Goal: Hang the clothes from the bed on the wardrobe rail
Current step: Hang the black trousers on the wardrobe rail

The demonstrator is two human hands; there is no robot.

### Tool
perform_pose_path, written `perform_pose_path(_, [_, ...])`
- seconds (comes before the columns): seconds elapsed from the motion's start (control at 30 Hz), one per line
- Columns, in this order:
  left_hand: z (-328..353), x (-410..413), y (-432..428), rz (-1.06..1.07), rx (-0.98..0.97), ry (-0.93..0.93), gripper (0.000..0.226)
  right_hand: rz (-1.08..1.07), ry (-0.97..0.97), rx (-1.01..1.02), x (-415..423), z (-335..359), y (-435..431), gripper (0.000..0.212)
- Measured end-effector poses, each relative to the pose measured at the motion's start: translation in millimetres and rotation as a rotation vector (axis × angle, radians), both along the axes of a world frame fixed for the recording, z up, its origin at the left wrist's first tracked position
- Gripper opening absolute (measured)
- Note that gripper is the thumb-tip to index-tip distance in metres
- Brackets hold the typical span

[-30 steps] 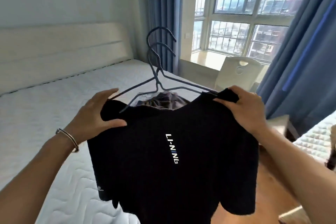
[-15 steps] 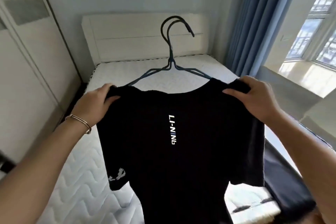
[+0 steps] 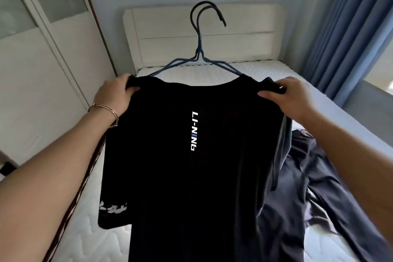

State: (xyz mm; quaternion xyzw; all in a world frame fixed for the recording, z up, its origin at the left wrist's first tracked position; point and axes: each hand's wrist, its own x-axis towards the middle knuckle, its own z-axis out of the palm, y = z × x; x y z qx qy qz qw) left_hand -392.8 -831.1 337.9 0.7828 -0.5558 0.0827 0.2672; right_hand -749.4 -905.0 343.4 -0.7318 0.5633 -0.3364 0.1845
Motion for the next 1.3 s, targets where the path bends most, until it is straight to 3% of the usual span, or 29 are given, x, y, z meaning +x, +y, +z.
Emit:
perform_pose_path(0.13, [-30.5, 17.8, -57.2, -0.004, 0.098, 0.043, 0.033, -0.015, -0.013, 0.085, 21.3, -27.1, -54.0, 0.035])
perform_pose_path(0.27, [-93.4, 27.0, -113.0, 0.118, 0.326, -0.058, 0.035, -0.021, 0.117, 0.217, 39.9, -97.2, -114.5, 0.033])
perform_pose_path(0.4, [-176.7, 41.0, -171.0, 0.152, 0.453, 0.038, 0.032, -0.018, 0.254, 0.291, 59.9, -181.6, -181.3, 0.031])
perform_pose_path(0.63, [-280.3, 64.3, -285.4, 0.153, 0.356, 0.319, 0.03, -0.089, 0.262, 0.289, 90.7, -288.6, -290.6, 0.031])
perform_pose_path(0.77, [-332.5, 66.7, -342.6, 0.213, 0.258, 0.404, 0.034, -0.198, 0.407, 0.178, 110.0, -336.7, -338.5, 0.034])
perform_pose_path(0.93, [-401.2, 63.2, -379.7, 0.238, 0.243, 0.48, 0.04, -0.194, 0.148, 0.322, 128.5, -410.3, -380.5, 0.034])
perform_pose_path(1.07, [-458.2, 52.0, -378.7, 0.105, 0.339, 0.464, 0.061, -0.112, 0.001, 0.342, 135.1, -465.2, -388.4, 0.053])
perform_pose_path(1.17, [-508.3, 31.5, -355.9, -0.039, 0.615, 0.343, 0.067, 0.068, 0.134, 0.445, 134.4, -513.6, -357.1, 0.064])
perform_pose_path(1.3, [-557.2, 18.1, -321.7, -0.14, 0.867, 0.131, 0.063, 0.239, 0.616, 0.543, 119.1, -564.7, -322.2, 0.062])
